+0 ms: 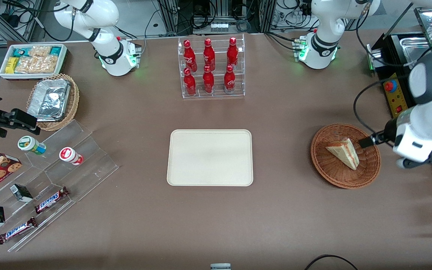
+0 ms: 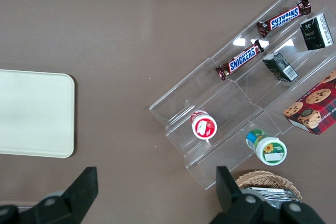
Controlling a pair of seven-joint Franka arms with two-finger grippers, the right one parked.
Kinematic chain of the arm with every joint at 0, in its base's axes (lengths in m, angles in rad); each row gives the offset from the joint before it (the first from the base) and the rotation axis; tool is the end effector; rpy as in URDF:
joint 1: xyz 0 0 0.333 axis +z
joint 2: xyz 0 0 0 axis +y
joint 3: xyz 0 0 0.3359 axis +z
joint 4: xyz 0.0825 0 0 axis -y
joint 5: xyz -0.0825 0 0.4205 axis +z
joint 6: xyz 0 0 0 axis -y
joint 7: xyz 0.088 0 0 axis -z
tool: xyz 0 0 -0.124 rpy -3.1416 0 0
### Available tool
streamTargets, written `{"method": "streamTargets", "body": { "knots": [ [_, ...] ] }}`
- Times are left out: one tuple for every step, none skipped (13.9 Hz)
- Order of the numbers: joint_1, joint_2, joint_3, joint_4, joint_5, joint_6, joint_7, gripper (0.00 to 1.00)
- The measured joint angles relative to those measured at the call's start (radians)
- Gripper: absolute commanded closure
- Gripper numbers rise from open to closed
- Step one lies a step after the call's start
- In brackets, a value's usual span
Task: Place sandwich from basket to tray
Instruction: 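Lower the open left gripper over the sandwich in the wicker basket, then close the left gripper on the wrapped sandwich wedge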
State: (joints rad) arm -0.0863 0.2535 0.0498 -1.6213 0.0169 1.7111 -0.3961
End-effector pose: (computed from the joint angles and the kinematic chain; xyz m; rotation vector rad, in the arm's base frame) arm 0.6561 -0.0246 0.4539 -3.0208 -0.5424 0.2359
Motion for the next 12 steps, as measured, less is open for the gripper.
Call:
{"method": "streamTargets", "body": {
  "knots": [
    [0.0,0.011,0.011,-0.035,0.0,0.051,-0.034,0.0],
    [0.001,0.019,0.022,-0.072,0.0,0.097,-0.088,0.0],
    [0.002,0.024,0.03,-0.107,0.0,0.137,-0.143,0.0],
    [0.002,0.028,0.033,-0.138,0.0,0.171,-0.181,0.0],
    [0.002,0.03,0.033,-0.171,0.0,0.207,-0.213,0.0],
    [0.002,0.031,0.032,-0.207,0.0,0.253,-0.246,0.0],
    [0.002,0.031,0.032,-0.246,0.0,0.304,-0.275,0.0],
    [0.002,0.033,0.032,-0.293,0.0,0.364,-0.294,0.0],
    [0.002,0.033,0.032,-0.344,0.0,0.429,-0.305,0.0],
    [0.002,0.034,0.033,-0.391,0.0,0.488,-0.312,0.0],
    [0.002,0.034,0.035,-0.43,0.0,0.535,-0.317,0.0],
    [0.002,0.034,0.041,-0.457,0.0,0.565,-0.319,0.0]
  ]
}}
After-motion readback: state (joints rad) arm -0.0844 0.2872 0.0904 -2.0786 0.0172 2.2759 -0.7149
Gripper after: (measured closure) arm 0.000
